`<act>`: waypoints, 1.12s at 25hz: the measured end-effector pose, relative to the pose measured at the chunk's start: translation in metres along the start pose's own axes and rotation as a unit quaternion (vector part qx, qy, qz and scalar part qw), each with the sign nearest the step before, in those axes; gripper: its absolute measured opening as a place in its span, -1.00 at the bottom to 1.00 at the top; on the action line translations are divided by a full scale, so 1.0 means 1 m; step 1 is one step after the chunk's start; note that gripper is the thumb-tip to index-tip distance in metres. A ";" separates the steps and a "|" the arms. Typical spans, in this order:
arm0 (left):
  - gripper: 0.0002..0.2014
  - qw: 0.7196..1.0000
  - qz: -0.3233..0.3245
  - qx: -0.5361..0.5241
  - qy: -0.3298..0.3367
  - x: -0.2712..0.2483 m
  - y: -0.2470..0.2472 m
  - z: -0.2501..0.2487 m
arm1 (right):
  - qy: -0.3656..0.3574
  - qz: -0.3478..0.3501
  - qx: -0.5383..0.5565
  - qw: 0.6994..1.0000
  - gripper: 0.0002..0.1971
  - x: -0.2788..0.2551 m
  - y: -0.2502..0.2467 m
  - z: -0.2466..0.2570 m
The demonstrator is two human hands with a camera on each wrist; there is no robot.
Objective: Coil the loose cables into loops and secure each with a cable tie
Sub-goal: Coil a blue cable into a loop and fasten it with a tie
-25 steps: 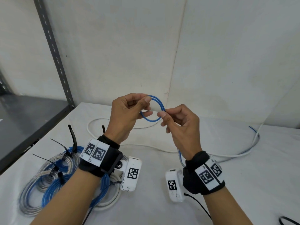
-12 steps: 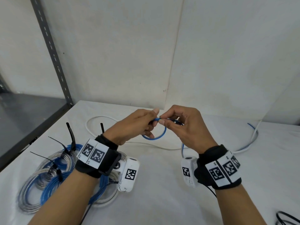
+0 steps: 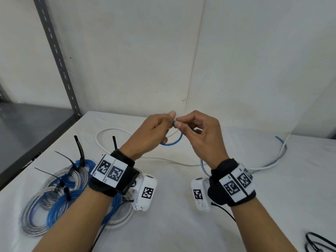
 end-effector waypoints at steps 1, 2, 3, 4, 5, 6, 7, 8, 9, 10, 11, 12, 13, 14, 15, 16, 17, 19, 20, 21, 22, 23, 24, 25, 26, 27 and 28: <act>-0.55 1.000 -0.008 -0.010 -0.005 0.001 -0.003 0.001 | 0.011 0.018 0.016 1.000 -0.96 0.002 0.002 -0.001; -0.56 1.000 -0.014 -0.023 -0.011 0.001 -0.006 0.003 | 0.020 0.042 0.032 0.998 -0.92 0.004 0.003 -0.002; -0.55 0.999 -0.019 -0.038 -0.018 0.002 -0.008 0.004 | 0.026 0.061 0.044 0.997 -0.88 0.005 0.004 -0.003; -0.54 0.998 -0.021 -0.057 -0.024 0.002 -0.009 0.005 | 0.027 0.066 0.049 0.996 -0.85 0.006 0.003 -0.003; -0.52 0.996 -0.021 -0.085 -0.028 0.002 -0.007 0.004 | 0.026 0.060 0.053 0.996 -0.86 0.006 0.002 -0.002; -0.50 0.992 -0.021 -0.120 -0.034 0.003 -0.005 0.003 | 0.024 0.045 0.060 0.997 -0.88 0.006 0.001 0.000; -0.51 0.986 -0.023 -0.157 -0.042 0.003 -0.001 0.002 | 0.024 0.023 0.072 0.997 -0.90 0.004 -0.001 0.001; -0.51 0.980 -0.028 -0.192 -0.050 0.004 0.001 0.001 | 0.022 0.000 0.088 0.996 -0.91 0.003 -0.001 0.001; -0.52 0.972 -0.035 -0.225 -0.055 0.004 0.003 0.000 | 0.019 -0.017 0.100 0.995 -0.91 0.001 -0.001 0.001; -0.53 0.963 -0.044 -0.257 -0.059 0.005 0.005 -0.001 | 0.016 -0.026 0.106 0.994 -0.90 -0.001 -0.002 0.001; -0.55 0.954 -0.054 -0.288 -0.064 0.005 0.005 -0.002 | 0.018 -0.031 0.111 0.993 -0.89 -0.002 -0.002 0.000; -0.55 0.945 -0.063 -0.315 -0.065 0.005 0.004 -0.002 | 0.022 -0.035 0.120 0.992 -0.89 -0.002 -0.001 0.000; -0.56 0.935 -0.070 -0.342 -0.066 0.005 0.005 -0.003 | 0.026 -0.042 0.132 0.990 -0.89 -0.003 -0.002 -0.001; -0.56 0.923 -0.077 -0.370 -0.070 0.006 0.008 -0.003 | 0.029 -0.049 0.142 0.988 -0.90 -0.004 -0.003 -0.001; -0.56 0.913 -0.085 -0.392 -0.071 0.006 0.011 -0.004 | 0.030 -0.054 0.150 0.987 -0.89 -0.004 -0.004 0.000; -0.56 0.905 -0.097 -0.407 -0.070 0.006 0.013 -0.004 | 0.032 -0.053 0.152 0.986 -0.88 -0.003 -0.003 0.000; -0.56 0.900 -0.107 -0.416 -0.069 0.005 0.016 -0.004 | 0.037 -0.047 0.146 0.987 -0.87 -0.003 -0.002 0.000; -0.55 0.895 -0.118 -0.426 -0.062 0.005 0.020 -0.003 | 0.045 -0.042 0.130 0.990 -0.87 -0.003 -0.001 0.000; -0.55 0.894 -0.118 -0.428 -0.062 0.005 0.022 -0.002 | 0.049 -0.042 0.130 0.989 -0.88 -0.002 -0.003 -0.001; -0.55 0.896 -0.112 -0.424 -0.067 0.007 0.022 0.000 | 0.052 -0.042 0.134 0.989 -0.89 -0.001 -0.006 -0.001; -0.56 0.905 -0.102 -0.407 -0.075 0.008 0.021 0.000 | 0.051 -0.039 0.138 0.988 -0.90 0.000 -0.010 -0.002; -0.57 0.920 -0.088 -0.373 -0.085 0.009 0.018 0.001 | 0.044 -0.027 0.133 0.990 -0.91 0.002 -0.014 -0.002; -0.58 0.938 -0.070 -0.326 -0.096 0.009 0.015 0.002 | 0.035 -0.007 0.120 0.992 -0.91 0.003 -0.017 -0.003; -0.59 0.955 -0.048 -0.272 -0.107 0.009 0.013 0.002 | 0.027 0.017 0.102 0.994 -0.91 0.003 -0.019 -0.003; -0.58 0.969 -0.026 -0.218 -0.116 0.008 0.011 0.003 | 0.022 0.041 0.080 0.996 -0.92 0.002 -0.018 -0.004; -0.56 0.978 -0.005 -0.170 -0.119 0.008 0.012 0.004 | 0.020 0.059 0.057 0.996 -0.92 0.002 -0.017 -0.005; -0.55 0.985 0.013 -0.130 -0.115 0.006 0.013 0.004 | 0.019 0.071 0.035 0.997 -0.92 0.000 -0.016 -0.006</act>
Point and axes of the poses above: each hand's wrist, its own x-axis towards the middle knuckle, its own y-axis out of the palm, z = x × y, the point moved 4 cm from there along x, towards the middle knuckle
